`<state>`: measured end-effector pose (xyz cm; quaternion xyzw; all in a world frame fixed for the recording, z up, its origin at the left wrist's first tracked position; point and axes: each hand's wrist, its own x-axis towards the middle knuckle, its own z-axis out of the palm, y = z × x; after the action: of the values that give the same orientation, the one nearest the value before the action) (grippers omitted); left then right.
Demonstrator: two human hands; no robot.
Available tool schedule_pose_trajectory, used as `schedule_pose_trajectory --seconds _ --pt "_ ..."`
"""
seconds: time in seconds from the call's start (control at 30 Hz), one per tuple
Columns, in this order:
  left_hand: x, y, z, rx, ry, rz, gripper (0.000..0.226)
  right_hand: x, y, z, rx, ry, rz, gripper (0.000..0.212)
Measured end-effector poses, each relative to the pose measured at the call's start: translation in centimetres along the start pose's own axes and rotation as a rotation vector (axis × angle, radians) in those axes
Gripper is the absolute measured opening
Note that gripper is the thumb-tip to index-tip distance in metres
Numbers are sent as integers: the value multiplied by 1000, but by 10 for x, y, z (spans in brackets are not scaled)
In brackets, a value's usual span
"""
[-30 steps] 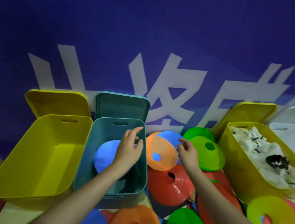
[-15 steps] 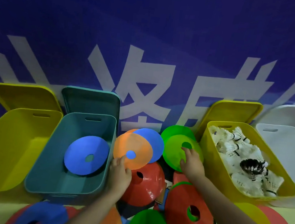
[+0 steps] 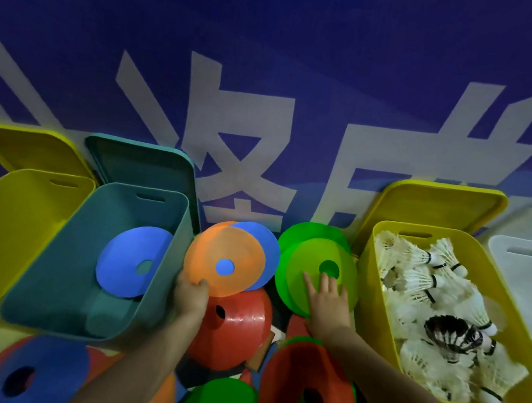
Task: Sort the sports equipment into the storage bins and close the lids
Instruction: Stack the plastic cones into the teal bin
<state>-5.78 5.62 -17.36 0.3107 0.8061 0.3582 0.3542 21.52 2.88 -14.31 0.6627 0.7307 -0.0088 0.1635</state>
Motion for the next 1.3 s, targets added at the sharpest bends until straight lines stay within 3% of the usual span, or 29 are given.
schedule_pose_trajectory --seconds 0.3,0.47,0.6,0.67,0.83,1.1,1.3 --pt "-23 40 -6 -94 -4 40 44 -19 24 -20 142 76 -94 110" --pt "-21 24 -29 -89 -138 119 38 -25 39 -45 737 158 69 90" --pt "-14 33 -45 -82 -208 206 46 -24 36 -62 847 257 130 53" --pt "-24 50 -55 -92 -229 286 40 -25 35 -63 858 290 212 47" --pt "-26 72 -77 -82 -202 444 49 -38 27 -67 990 469 307 61" --pt "3 83 -138 -223 -137 455 50 -40 -1 -101 1322 502 364 37" --pt "28 81 -205 -339 -78 447 47 -43 -63 -142 1409 504 254 56"
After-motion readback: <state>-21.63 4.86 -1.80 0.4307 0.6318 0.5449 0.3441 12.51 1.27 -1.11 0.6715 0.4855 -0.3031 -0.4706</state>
